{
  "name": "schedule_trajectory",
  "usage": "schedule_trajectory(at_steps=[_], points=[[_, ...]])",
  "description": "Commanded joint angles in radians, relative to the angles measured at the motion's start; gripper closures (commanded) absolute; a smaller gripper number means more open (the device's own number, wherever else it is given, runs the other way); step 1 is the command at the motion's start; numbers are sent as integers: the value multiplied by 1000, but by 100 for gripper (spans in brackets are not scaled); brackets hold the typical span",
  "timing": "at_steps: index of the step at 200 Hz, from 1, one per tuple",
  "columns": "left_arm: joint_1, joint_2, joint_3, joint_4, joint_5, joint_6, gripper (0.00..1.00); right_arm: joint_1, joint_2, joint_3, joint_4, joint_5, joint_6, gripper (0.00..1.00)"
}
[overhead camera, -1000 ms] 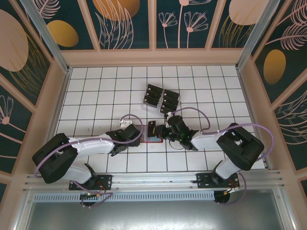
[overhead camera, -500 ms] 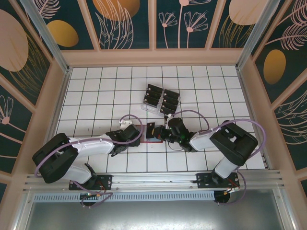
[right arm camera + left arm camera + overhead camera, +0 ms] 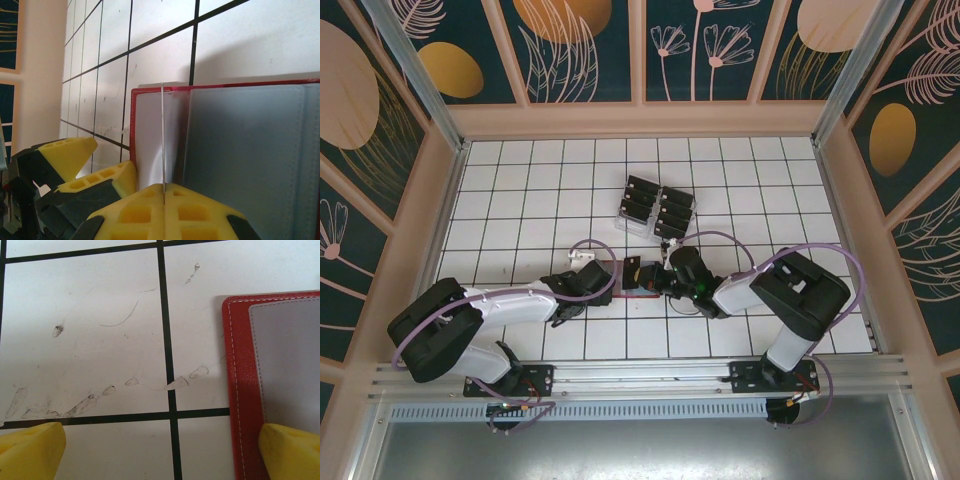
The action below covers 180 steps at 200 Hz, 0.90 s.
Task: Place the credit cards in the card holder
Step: Press the card holder at the center of the table, then insert the credit card into the card slot.
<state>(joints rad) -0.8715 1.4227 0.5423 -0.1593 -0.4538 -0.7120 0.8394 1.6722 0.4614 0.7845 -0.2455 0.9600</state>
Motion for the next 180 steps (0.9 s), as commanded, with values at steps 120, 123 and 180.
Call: schedule_trajectory(at_steps=[120, 123, 180], points=[[0, 13, -16, -8, 5, -11, 1, 1, 6, -66, 73, -11, 33, 100], [1, 13, -17, -8, 6, -12, 1, 1, 8, -64, 74, -12, 33, 100], [1, 13, -18, -8, 7, -12, 1, 1, 36, -45, 87, -26, 37, 100]])
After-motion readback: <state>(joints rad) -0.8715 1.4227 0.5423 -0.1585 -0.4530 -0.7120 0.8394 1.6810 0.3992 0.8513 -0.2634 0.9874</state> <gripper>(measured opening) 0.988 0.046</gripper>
